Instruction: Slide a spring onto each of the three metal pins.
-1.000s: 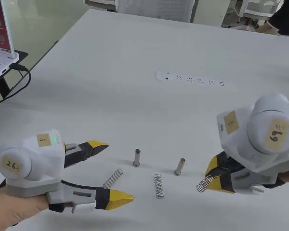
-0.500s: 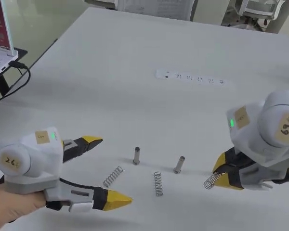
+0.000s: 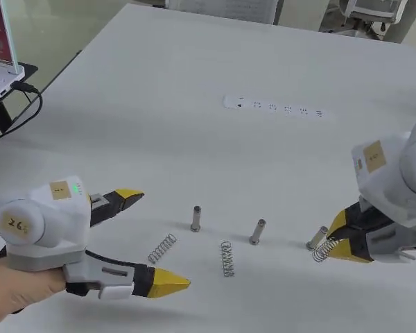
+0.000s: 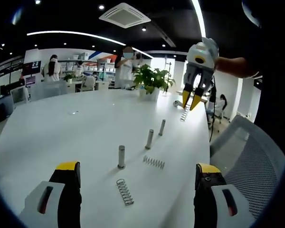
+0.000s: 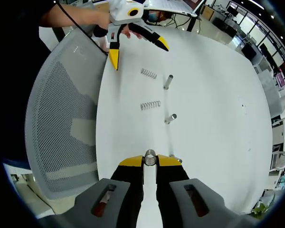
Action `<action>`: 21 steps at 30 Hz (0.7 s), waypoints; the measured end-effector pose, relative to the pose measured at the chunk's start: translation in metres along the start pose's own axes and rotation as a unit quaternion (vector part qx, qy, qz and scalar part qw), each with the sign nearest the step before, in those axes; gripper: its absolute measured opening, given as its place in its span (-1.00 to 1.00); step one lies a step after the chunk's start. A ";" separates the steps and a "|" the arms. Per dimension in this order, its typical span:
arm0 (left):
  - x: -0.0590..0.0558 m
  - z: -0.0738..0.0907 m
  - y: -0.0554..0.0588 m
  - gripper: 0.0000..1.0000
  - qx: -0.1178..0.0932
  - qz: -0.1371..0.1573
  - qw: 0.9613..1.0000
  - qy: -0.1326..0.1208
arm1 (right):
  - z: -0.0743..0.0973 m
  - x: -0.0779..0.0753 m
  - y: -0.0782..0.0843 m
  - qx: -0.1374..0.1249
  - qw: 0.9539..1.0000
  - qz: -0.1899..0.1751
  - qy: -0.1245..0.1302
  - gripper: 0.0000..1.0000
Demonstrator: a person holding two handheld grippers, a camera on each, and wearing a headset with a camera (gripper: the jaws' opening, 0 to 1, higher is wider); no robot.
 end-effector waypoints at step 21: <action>-0.004 0.002 -0.001 0.96 0.000 0.004 1.000 -0.003 | 0.000 -0.023 0.019 0.040 0.999 -0.003 0.003 -0.89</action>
Point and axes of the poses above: the centre of the closed fingertips' face, and the gripper's own axes: z roughly backward along the fingers, x roughly to its left, y roughly out of its underside, the point moved 5 cm from there along z, roughly backward along the fingers, and after that the axes turned 10 degrees about x, right-handed, at the moved point
